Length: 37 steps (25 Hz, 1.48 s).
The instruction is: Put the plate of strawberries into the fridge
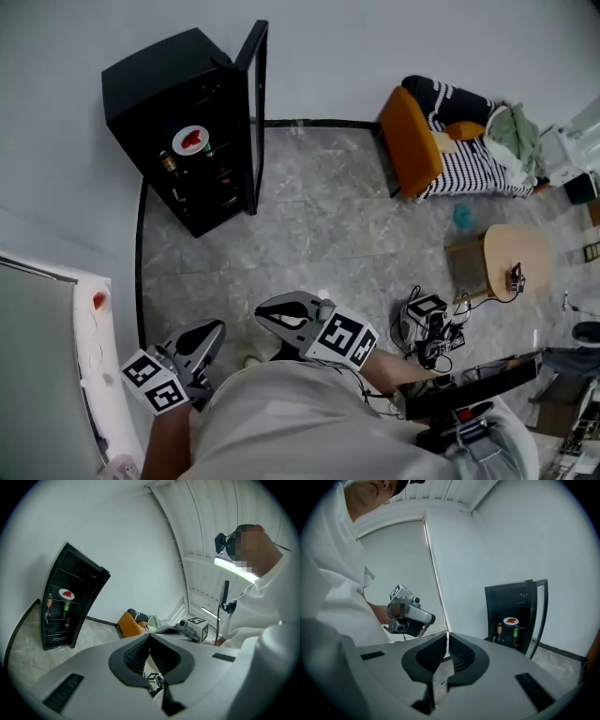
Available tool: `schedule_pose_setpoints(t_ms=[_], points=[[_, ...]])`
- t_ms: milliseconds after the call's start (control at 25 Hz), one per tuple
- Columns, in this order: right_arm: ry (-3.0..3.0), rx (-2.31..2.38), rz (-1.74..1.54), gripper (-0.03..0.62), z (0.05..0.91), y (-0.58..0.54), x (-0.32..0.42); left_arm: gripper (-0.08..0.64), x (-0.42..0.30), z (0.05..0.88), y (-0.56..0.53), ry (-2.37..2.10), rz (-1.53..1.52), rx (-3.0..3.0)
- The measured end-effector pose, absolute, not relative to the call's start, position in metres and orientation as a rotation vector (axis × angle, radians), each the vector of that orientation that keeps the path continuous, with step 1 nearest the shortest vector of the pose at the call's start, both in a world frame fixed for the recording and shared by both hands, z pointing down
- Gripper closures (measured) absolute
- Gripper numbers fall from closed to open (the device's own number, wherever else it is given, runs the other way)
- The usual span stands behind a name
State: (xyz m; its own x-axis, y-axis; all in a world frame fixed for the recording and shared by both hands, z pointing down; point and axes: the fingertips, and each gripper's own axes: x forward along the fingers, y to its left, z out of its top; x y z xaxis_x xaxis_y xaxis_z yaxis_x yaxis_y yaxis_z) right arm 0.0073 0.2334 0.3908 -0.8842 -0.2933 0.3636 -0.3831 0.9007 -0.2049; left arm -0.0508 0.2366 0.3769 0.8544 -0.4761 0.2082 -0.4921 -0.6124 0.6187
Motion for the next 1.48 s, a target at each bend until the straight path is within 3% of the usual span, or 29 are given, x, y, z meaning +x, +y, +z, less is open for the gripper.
schedule_pose_setpoints(t_ms=[680,1480], points=[[-2.712,0.431,0.339,0.571,0.389,0.362,-0.076,0.548,-0.117,0.398,0.349,-0.65,-0.006,2.317],[-2.71,0.469,0.332,0.572,0.391,0.335,-0.031,0.548,-0.078,0.423,0.319,-0.664,0.019,2.283]])
